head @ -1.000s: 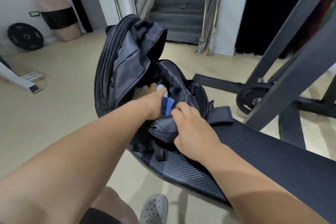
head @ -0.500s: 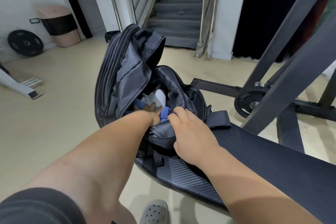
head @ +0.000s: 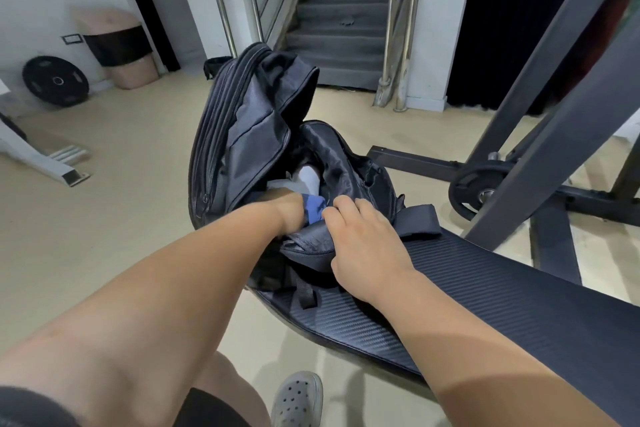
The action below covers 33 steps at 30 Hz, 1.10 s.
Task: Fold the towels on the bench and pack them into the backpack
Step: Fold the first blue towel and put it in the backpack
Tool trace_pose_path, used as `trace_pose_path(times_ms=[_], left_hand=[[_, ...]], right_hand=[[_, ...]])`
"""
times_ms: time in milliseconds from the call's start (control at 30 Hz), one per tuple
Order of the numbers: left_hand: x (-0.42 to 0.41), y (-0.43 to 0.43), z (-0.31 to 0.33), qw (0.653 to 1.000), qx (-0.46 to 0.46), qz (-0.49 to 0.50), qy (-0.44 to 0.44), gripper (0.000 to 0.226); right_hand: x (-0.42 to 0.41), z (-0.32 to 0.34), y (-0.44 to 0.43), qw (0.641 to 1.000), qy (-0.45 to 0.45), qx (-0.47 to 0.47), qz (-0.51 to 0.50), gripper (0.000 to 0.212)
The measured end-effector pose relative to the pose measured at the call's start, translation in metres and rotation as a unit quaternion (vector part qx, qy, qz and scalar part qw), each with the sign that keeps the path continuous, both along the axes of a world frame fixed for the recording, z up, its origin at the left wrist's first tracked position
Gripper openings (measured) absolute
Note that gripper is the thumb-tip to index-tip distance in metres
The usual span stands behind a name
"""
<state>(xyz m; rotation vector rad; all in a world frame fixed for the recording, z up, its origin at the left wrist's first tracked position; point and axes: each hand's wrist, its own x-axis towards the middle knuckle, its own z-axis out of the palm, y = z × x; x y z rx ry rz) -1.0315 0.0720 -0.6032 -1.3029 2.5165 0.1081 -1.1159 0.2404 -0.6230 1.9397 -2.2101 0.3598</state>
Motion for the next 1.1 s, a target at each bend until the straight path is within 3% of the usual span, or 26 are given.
trace_pose_path(times_ms=[200, 333, 600, 700, 767, 933, 1000, 1100], left_hand=[[0.01, 0.011, 0.007, 0.984, 0.138, -0.016, -0.109, 0.069], [0.005, 0.012, -0.013, 0.982, 0.132, 0.005, -0.134, 0.054], [0.006, 0.006, -0.016, 0.98, 0.156, 0.029, -0.119, 0.054], [0.004, 0.016, 0.005, 0.99, 0.129, 0.044, -0.034, 0.047], [0.002, 0.025, 0.019, 0.994, 0.065, 0.056, 0.073, 0.041], [0.019, 0.073, 0.042, 0.952, -0.084, -0.012, 0.294, 0.053], [0.021, 0.103, 0.047, 0.942, -0.157, -0.057, 0.293, 0.055], [0.003, 0.14, 0.045, 0.941, -0.181, -0.131, 0.254, 0.055]], right_hand=[[-0.003, 0.004, 0.006, 1.0, -0.002, 0.02, 0.015, 0.055], [-0.004, 0.004, 0.009, 0.999, 0.01, 0.031, 0.009, 0.055], [-0.005, 0.005, 0.009, 0.999, 0.013, 0.044, 0.009, 0.066], [-0.006, 0.007, 0.011, 0.997, 0.0, 0.069, 0.018, 0.083], [-0.008, 0.009, 0.013, 0.996, -0.006, 0.09, 0.021, 0.089], [-0.012, 0.017, 0.022, 0.995, -0.041, 0.085, 0.018, 0.09], [-0.019, 0.019, 0.033, 0.994, -0.069, 0.083, 0.0, 0.086], [-0.038, 0.021, 0.063, 0.991, -0.096, 0.075, -0.054, 0.078]])
